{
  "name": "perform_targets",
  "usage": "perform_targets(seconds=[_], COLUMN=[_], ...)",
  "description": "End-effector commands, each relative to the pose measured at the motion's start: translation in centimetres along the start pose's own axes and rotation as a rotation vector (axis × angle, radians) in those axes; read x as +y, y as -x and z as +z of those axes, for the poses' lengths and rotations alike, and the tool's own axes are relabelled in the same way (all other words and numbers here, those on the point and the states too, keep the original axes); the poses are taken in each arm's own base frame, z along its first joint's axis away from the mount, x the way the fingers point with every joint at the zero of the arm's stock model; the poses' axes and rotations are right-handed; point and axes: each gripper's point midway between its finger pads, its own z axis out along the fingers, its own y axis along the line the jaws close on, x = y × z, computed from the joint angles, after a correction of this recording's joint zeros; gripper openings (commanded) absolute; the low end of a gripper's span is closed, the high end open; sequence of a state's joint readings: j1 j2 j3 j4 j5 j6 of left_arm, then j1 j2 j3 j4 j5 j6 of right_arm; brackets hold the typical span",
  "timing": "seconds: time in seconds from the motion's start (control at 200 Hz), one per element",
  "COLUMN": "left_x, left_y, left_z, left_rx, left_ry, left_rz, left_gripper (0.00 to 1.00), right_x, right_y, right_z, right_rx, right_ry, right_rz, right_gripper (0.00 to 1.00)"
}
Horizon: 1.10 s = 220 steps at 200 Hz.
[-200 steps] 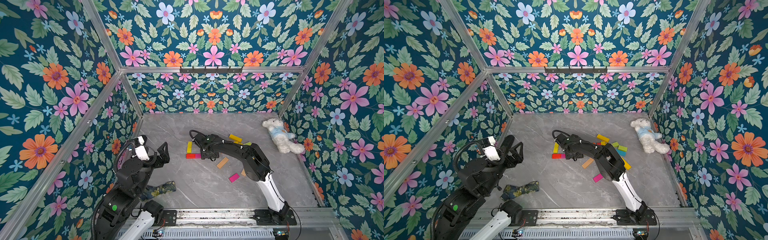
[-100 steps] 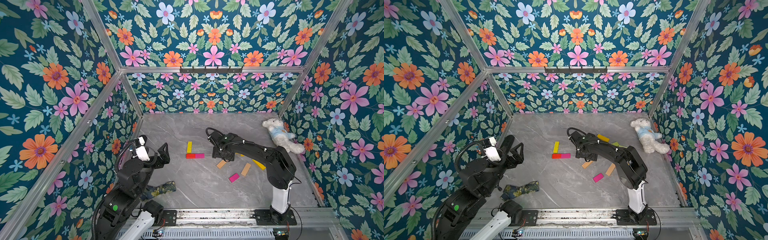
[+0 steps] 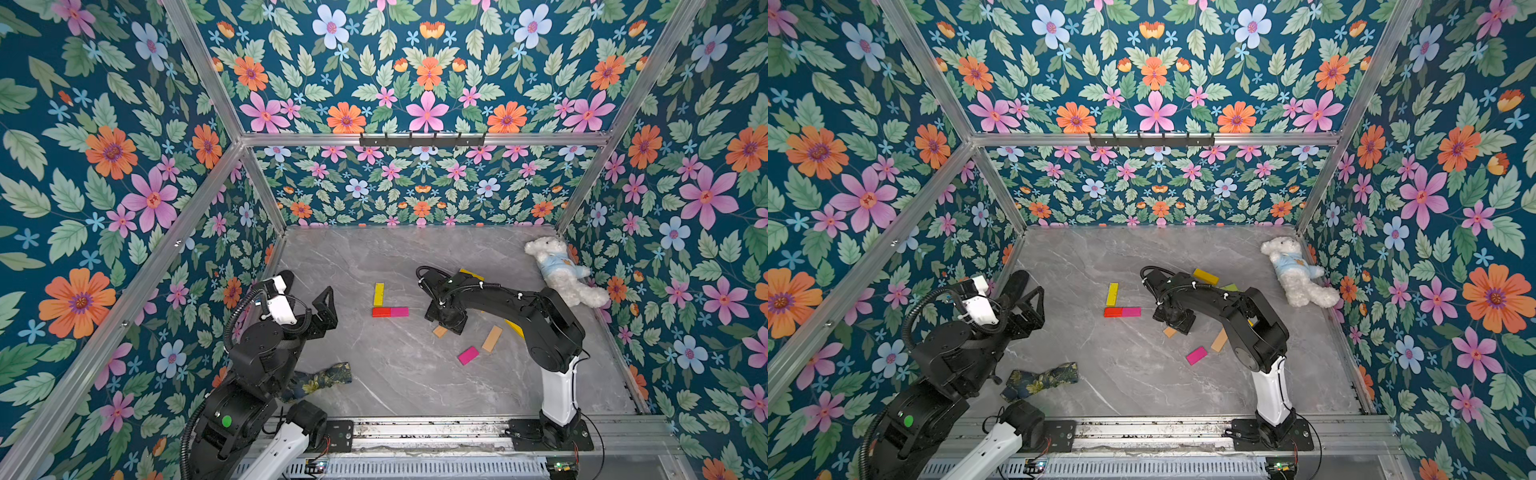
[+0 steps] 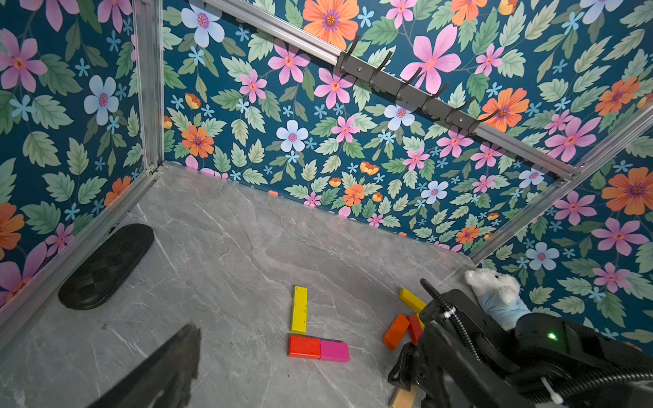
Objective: Assemble the letter h with building blocks
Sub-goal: Pick up the building block from the center of the board.
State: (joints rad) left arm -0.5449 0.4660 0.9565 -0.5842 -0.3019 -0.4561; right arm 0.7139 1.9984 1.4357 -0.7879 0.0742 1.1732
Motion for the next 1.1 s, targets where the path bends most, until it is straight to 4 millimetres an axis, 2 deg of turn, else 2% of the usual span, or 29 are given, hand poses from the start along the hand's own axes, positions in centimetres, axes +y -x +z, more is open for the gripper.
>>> perform_targets(seconds=[0.0,0.28,0.54,0.705,0.845,0.96,1.02,1.095], left_x=[0.2,0.3,0.3,0.3,0.3,0.4,0.4,0.5], left_y=[0.4,0.5,0.5,0.4,0.4,0.4,0.4,0.5], left_z=[-0.4,-0.4,-0.2,-0.3,-0.2,-0.2,-0.3,-0.3], left_rx=[-0.012,-0.015,-0.009,-0.008,-0.008,-0.009,-0.009,-0.013], left_ry=[0.01,0.018,0.021,0.021,0.023,0.024,0.025,0.027], left_rz=[0.012,0.015,0.018,0.018,0.019,0.019,0.019,0.018], left_gripper=[0.99,0.99,0.99,1.0,0.99,0.99,0.99,0.99], right_x=[-0.3,-1.1,-0.5,-0.1,0.4,2.1,3.6,6.0], right_y=[-0.1,-1.0,-1.9,-2.7,-3.0,-4.2,-5.8,-8.7], right_z=[0.2,0.9,0.9,0.5,-1.0,-3.6,-4.6,-4.7], right_rx=[0.009,0.044,0.015,-0.019,-0.083,-0.141,-0.138,-0.087], right_ry=[-0.024,-0.047,-0.031,-0.048,-0.046,-0.033,-0.004,0.052], right_rz=[0.004,-0.053,-0.157,-0.245,-0.317,-0.423,-0.485,-0.557], right_gripper=[0.71,0.57,0.4,0.31,0.29,0.29,0.29,0.3])
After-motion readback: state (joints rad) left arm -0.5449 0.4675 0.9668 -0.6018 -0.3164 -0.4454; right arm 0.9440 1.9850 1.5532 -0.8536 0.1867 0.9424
